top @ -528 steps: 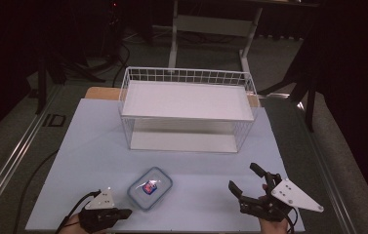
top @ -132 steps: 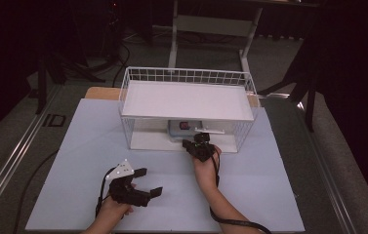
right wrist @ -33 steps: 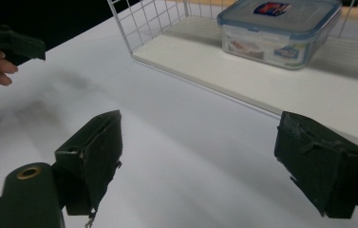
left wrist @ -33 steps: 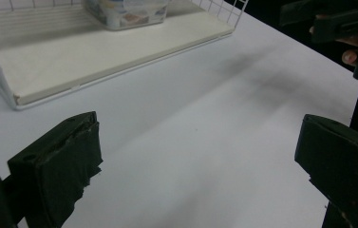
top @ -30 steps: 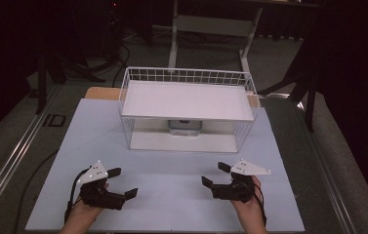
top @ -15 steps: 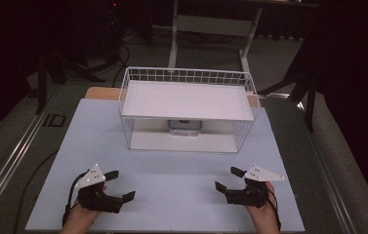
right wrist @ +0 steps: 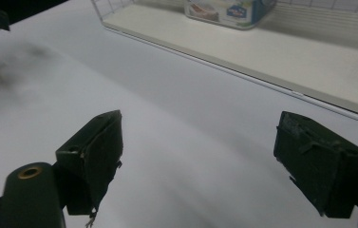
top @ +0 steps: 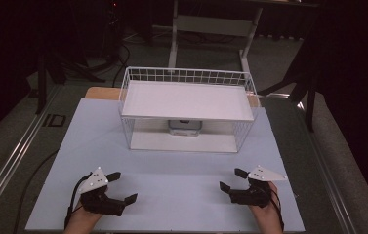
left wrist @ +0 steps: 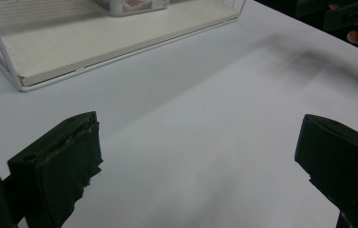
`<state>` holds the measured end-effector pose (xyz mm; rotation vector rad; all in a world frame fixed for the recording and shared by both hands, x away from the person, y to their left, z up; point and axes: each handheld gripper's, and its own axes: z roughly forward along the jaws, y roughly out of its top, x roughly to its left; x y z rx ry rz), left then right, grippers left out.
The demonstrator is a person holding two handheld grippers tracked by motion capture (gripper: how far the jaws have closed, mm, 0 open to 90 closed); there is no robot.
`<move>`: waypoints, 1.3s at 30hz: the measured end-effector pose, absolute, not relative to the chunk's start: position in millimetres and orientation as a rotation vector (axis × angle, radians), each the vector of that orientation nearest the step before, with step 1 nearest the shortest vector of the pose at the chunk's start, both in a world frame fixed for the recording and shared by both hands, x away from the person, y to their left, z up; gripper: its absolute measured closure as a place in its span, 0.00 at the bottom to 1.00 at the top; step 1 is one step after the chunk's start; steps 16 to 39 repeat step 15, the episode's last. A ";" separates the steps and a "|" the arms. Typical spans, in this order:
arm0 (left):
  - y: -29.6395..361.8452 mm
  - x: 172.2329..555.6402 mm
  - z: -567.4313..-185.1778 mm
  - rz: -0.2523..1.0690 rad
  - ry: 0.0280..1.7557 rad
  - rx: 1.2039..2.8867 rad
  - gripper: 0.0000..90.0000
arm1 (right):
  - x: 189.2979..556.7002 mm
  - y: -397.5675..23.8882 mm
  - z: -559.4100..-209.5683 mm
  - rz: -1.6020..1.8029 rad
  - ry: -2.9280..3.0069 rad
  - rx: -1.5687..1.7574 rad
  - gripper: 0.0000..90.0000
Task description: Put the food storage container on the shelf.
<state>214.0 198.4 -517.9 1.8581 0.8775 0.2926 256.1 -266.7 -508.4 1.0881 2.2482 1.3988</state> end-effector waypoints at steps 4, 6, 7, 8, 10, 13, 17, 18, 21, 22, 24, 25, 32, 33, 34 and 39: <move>199.5 214.4 -518.1 0.295 0.883 1.855 0.03 | 257.6 -269.2 -509.1 1.394 2.236 1.104 0.19; 200.7 214.7 -517.8 0.294 0.888 1.843 0.03 | 257.8 -270.2 -508.7 1.400 2.229 1.106 0.19; 201.1 214.9 -517.8 0.295 0.891 1.841 0.03 | 257.8 -270.7 -508.3 1.401 2.225 1.110 0.19; 201.5 215.1 -517.8 0.292 0.894 1.839 0.03 | 257.9 -271.0 -508.0 1.404 2.223 1.109 0.19; 202.0 215.4 -518.3 0.295 0.895 1.840 0.03 | 257.8 -271.3 -507.8 1.407 2.220 1.111 0.19; 202.2 215.7 -519.0 0.286 0.897 1.836 0.03 | 257.9 -270.6 -508.4 1.405 2.226 1.109 0.19; 202.0 215.9 -519.1 0.287 0.896 1.839 0.03 | 258.0 -269.7 -508.5 1.407 2.228 1.105 0.19; 202.0 215.9 -519.1 0.287 0.896 1.839 0.03 | 258.0 -269.7 -508.5 1.407 2.228 1.105 0.19; 202.0 215.9 -519.1 0.287 0.896 1.839 0.03 | 258.0 -269.7 -508.5 1.407 2.228 1.105 0.19; 202.0 215.9 -519.1 0.287 0.896 1.839 0.03 | 258.0 -269.7 -508.5 1.407 2.228 1.105 0.19; 202.0 215.9 -519.1 0.287 0.896 1.839 0.03 | 258.0 -269.7 -508.5 1.407 2.228 1.105 0.19; 202.0 215.9 -519.1 0.287 0.896 1.839 0.03 | 258.0 -269.7 -508.5 1.407 2.228 1.105 0.19; 202.0 215.9 -519.1 0.287 0.896 1.839 0.03 | 258.0 -269.7 -508.5 1.407 2.228 1.105 0.19; 202.0 215.9 -519.1 0.287 0.896 1.839 0.03 | 258.0 -269.7 -508.5 1.407 2.228 1.105 0.19; 202.0 215.9 -519.1 0.287 0.896 1.839 0.03 | 258.0 -269.7 -508.5 1.407 2.228 1.105 0.19; 202.0 215.9 -519.1 0.287 0.896 1.839 0.03 | 258.0 -269.7 -508.5 1.407 2.228 1.105 0.19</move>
